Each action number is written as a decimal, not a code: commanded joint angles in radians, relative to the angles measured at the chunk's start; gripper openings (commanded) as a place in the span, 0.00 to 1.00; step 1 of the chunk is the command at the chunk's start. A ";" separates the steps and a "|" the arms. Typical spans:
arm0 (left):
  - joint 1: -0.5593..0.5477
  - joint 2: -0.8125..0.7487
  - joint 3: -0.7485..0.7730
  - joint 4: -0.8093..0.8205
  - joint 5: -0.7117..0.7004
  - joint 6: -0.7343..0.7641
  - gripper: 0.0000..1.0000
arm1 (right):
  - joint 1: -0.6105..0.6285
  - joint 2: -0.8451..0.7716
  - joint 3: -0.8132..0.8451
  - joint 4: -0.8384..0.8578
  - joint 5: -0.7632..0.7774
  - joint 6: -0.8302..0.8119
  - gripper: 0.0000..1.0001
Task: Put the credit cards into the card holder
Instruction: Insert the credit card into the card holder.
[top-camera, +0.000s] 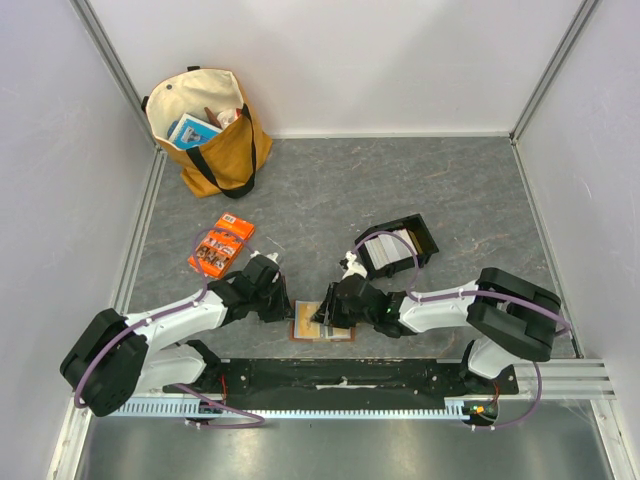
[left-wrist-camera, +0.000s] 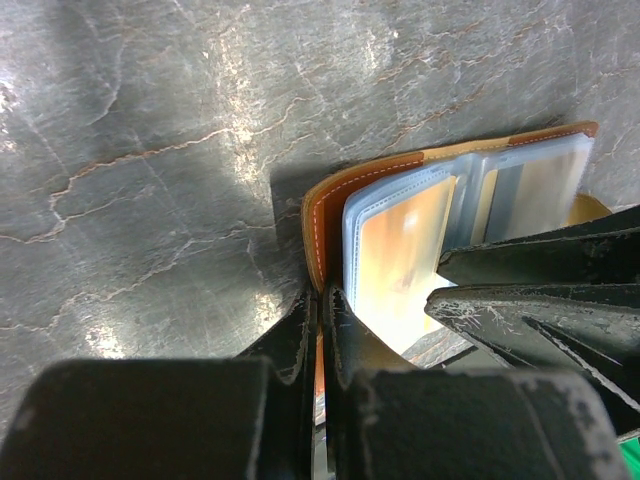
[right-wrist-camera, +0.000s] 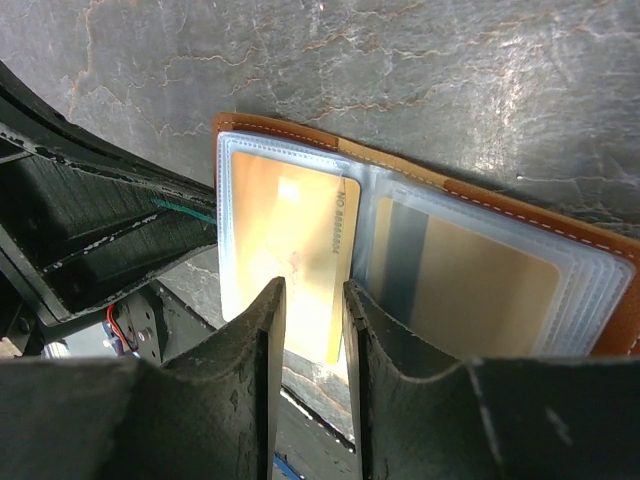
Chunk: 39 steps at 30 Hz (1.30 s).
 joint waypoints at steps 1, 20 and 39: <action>0.001 -0.005 -0.001 -0.003 -0.030 -0.017 0.02 | 0.008 0.022 0.001 0.082 -0.045 0.003 0.35; 0.001 -0.016 0.008 -0.016 -0.033 -0.021 0.02 | 0.008 -0.037 -0.009 0.106 -0.056 -0.030 0.34; 0.001 -0.048 0.004 -0.033 -0.047 -0.023 0.02 | 0.009 -0.310 0.030 -0.356 0.269 -0.118 0.42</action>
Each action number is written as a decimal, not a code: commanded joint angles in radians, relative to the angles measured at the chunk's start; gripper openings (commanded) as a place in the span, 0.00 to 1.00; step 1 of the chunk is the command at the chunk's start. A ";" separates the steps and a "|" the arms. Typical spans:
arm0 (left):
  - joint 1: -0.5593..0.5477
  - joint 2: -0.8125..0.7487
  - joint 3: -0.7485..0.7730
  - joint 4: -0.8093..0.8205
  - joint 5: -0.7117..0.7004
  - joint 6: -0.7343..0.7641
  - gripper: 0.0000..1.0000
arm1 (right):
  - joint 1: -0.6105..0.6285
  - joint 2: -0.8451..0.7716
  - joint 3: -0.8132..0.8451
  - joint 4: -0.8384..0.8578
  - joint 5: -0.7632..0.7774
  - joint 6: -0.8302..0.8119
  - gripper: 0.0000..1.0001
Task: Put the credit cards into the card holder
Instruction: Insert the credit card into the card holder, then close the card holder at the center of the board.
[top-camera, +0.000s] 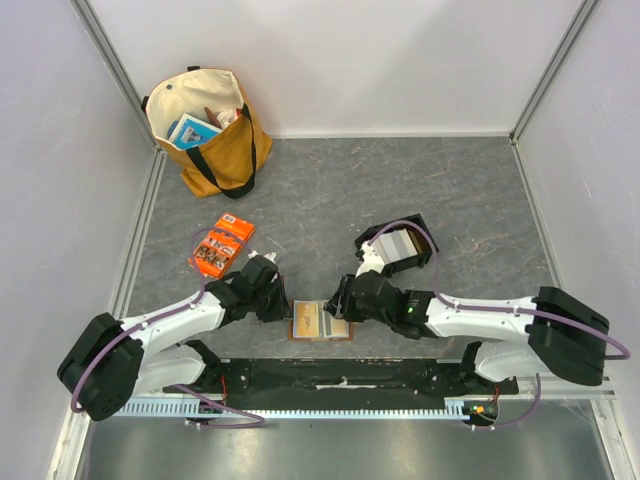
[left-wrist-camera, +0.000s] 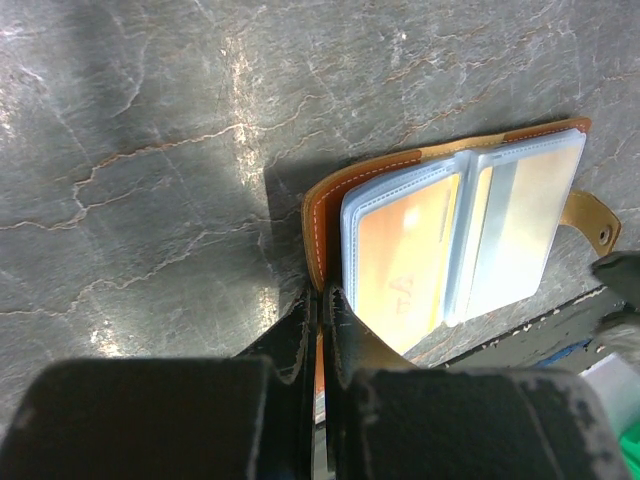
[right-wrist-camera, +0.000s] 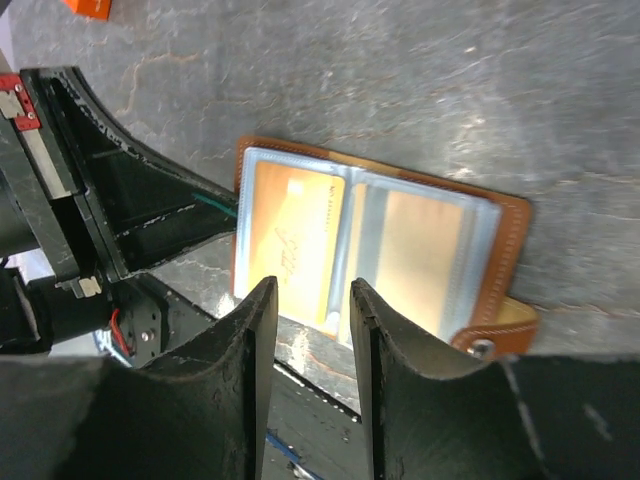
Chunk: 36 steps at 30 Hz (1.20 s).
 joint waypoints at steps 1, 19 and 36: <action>0.001 -0.020 0.004 -0.004 -0.026 -0.023 0.02 | 0.006 -0.088 0.056 -0.222 0.173 -0.037 0.43; 0.001 -0.016 0.004 -0.003 -0.021 -0.023 0.02 | 0.128 0.134 0.331 -0.662 0.376 -0.005 0.56; 0.001 -0.012 0.002 0.000 -0.019 -0.023 0.02 | 0.145 0.188 0.359 -0.742 0.439 0.063 0.35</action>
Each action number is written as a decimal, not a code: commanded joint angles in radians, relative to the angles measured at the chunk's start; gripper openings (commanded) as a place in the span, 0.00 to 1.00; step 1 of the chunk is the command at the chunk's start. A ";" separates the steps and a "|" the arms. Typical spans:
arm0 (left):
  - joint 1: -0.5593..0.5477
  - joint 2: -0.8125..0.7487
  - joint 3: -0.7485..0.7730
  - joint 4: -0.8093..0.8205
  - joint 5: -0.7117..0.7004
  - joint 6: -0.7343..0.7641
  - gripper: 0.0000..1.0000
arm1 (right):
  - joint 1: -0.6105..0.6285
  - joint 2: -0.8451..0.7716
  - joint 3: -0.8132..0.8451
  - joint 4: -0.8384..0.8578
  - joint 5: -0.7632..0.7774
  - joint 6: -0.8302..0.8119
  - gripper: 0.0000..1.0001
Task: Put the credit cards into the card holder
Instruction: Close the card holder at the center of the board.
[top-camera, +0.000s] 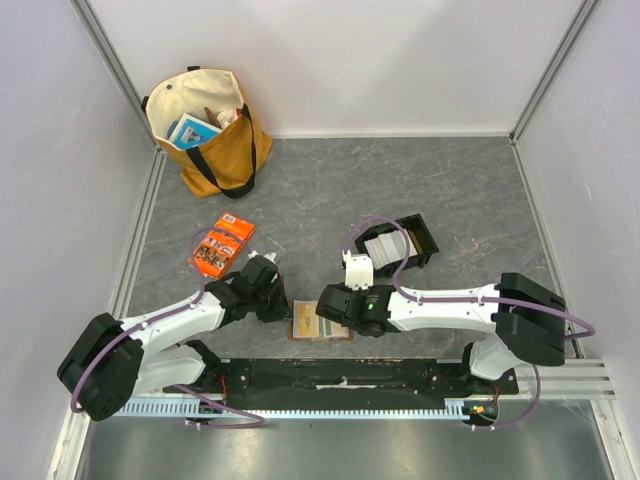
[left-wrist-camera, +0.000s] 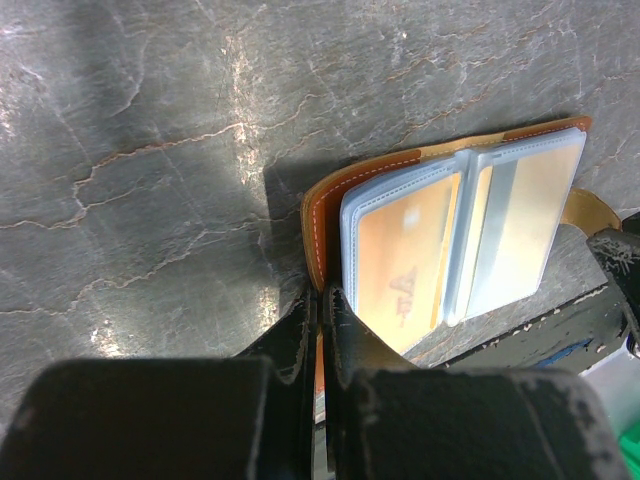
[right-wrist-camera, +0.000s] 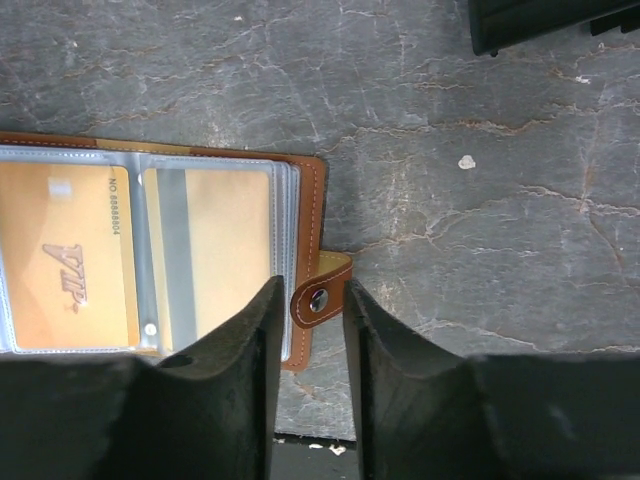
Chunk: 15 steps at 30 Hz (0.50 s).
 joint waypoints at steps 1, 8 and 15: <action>0.001 -0.011 0.002 0.002 -0.019 -0.021 0.02 | 0.004 -0.002 0.021 -0.019 0.052 0.037 0.32; 0.000 -0.014 0.007 -0.001 -0.016 -0.021 0.02 | 0.004 -0.019 0.005 -0.019 0.060 0.045 0.15; 0.001 -0.017 0.019 -0.013 -0.019 -0.016 0.02 | 0.001 -0.051 -0.024 -0.021 0.072 0.048 0.04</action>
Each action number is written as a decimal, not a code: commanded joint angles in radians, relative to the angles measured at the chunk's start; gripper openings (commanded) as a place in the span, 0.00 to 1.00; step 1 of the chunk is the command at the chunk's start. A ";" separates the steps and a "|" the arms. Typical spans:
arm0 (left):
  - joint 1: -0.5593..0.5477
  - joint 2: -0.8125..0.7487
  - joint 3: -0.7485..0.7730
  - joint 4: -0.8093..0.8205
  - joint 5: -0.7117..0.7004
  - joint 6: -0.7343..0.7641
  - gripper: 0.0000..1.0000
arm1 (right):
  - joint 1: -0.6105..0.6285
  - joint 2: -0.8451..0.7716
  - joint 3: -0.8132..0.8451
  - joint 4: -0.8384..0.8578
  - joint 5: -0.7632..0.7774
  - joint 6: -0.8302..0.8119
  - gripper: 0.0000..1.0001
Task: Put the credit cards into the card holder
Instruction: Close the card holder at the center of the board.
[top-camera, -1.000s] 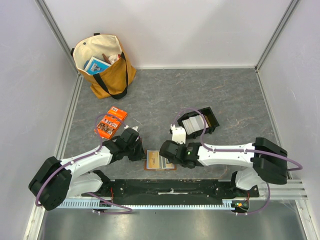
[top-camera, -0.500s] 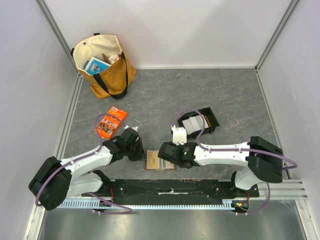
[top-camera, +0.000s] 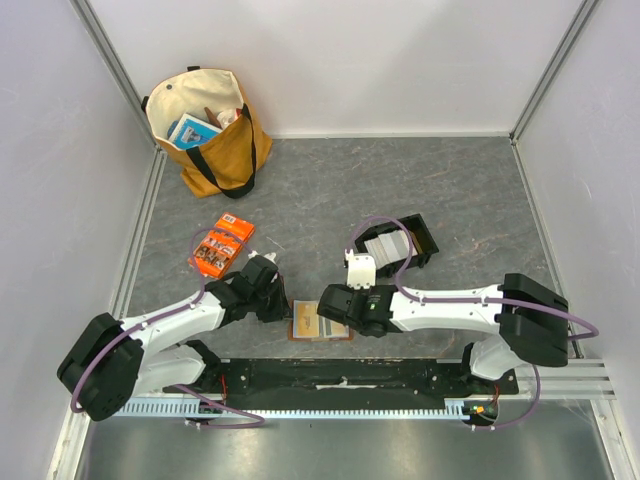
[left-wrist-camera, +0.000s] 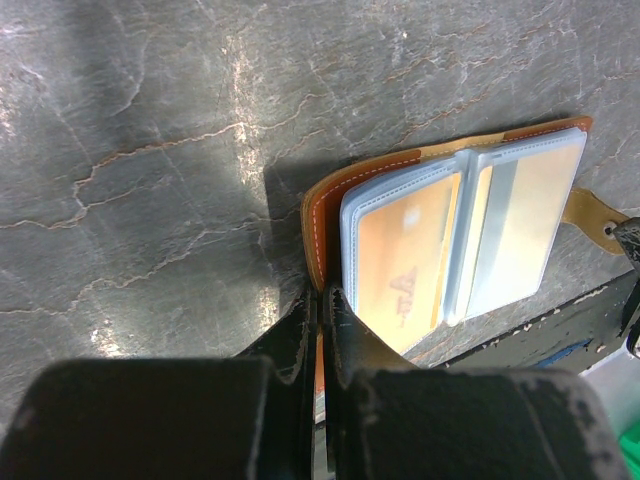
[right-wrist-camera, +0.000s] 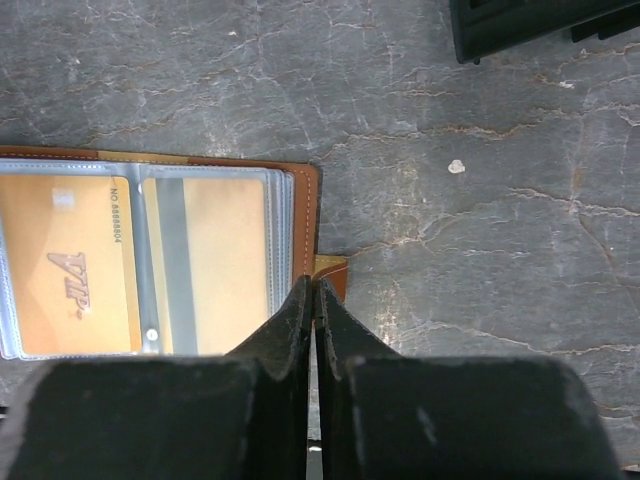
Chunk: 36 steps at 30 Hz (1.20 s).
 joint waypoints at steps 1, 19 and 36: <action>0.001 -0.019 0.022 -0.016 -0.019 -0.015 0.02 | 0.001 -0.048 -0.028 -0.015 0.052 0.032 0.03; 0.000 -0.074 0.174 -0.103 0.085 -0.004 0.02 | -0.057 -0.220 -0.262 0.319 -0.115 0.024 0.00; 0.001 0.039 0.197 0.030 0.244 -0.091 0.02 | -0.060 -0.209 -0.350 0.494 -0.187 0.047 0.00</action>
